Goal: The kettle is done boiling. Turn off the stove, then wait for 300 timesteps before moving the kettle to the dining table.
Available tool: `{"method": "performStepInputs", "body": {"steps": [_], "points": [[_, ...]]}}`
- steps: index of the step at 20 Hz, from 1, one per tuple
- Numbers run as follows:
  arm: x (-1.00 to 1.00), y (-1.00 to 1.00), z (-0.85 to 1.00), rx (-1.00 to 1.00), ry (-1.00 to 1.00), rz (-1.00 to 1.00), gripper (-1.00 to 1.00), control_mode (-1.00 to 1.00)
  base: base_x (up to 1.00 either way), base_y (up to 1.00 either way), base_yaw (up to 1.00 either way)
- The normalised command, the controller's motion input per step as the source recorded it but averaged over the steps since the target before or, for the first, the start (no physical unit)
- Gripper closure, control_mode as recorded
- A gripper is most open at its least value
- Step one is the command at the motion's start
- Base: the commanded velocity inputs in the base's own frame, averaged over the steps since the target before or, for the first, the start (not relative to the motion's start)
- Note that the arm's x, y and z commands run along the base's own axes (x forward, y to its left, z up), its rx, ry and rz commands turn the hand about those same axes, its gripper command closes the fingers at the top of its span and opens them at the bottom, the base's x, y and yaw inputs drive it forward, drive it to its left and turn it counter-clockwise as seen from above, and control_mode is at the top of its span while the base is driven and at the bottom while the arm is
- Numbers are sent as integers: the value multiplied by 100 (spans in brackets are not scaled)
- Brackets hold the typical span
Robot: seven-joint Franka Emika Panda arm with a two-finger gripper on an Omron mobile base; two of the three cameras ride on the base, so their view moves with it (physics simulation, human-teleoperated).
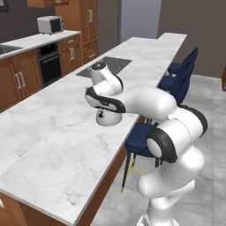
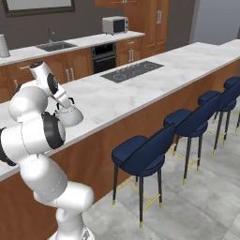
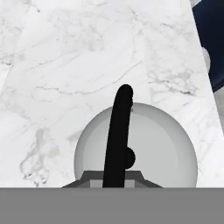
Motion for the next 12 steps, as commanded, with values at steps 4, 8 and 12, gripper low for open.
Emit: {"method": "performStepInputs", "body": {"steps": [4,8,12], "points": [[0,0,0,0,0,0,100,100,3,-7,8],[0,0,0,0,0,0,100,100,0,-1,1],[0,0,0,0,0,0,100,100,0,0,0]]}}
